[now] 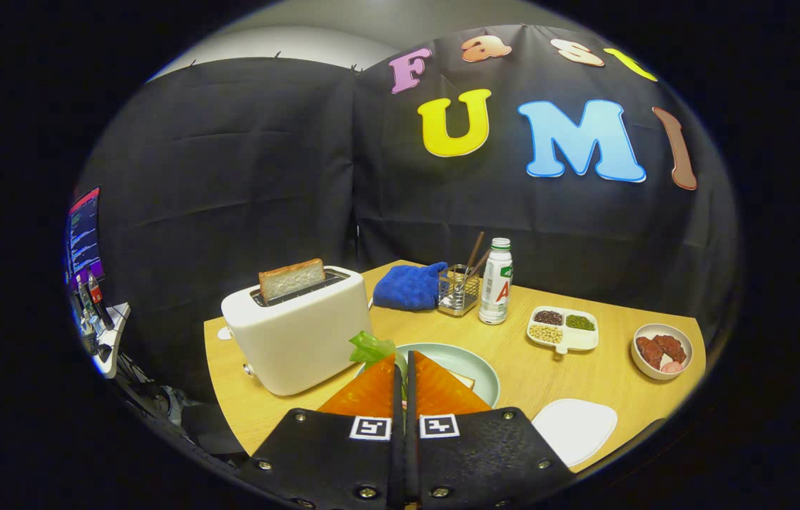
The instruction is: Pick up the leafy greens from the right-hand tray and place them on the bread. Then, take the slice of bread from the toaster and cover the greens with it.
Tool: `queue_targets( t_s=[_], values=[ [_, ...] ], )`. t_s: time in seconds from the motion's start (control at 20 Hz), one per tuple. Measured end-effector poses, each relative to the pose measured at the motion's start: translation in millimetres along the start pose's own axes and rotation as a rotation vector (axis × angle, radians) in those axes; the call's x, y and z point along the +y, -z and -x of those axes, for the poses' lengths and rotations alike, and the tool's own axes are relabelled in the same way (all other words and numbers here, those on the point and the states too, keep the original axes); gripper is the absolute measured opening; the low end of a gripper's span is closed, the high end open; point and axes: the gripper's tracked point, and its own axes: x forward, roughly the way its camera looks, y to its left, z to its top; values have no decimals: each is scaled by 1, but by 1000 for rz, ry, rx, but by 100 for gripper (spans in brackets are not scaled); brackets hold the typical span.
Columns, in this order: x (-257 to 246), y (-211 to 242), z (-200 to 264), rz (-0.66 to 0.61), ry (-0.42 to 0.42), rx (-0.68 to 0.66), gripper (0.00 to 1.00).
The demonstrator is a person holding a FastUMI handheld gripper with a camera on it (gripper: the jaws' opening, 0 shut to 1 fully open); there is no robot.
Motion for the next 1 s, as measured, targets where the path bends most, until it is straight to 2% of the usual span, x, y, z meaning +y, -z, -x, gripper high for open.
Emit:
queue_targets(
  t_s=[0.2,0.4,0.55,0.8,1.0],
  values=[
    [5,13,-25,-65,-35,42,1],
    [-17,26,-41,-71,20,74,1],
    [-42,33,-47,-52,98,86,1],
    [-51,57,-60,-62,119,145,1],
    [-60,66,-66,-31,174,163,2]
  ],
)
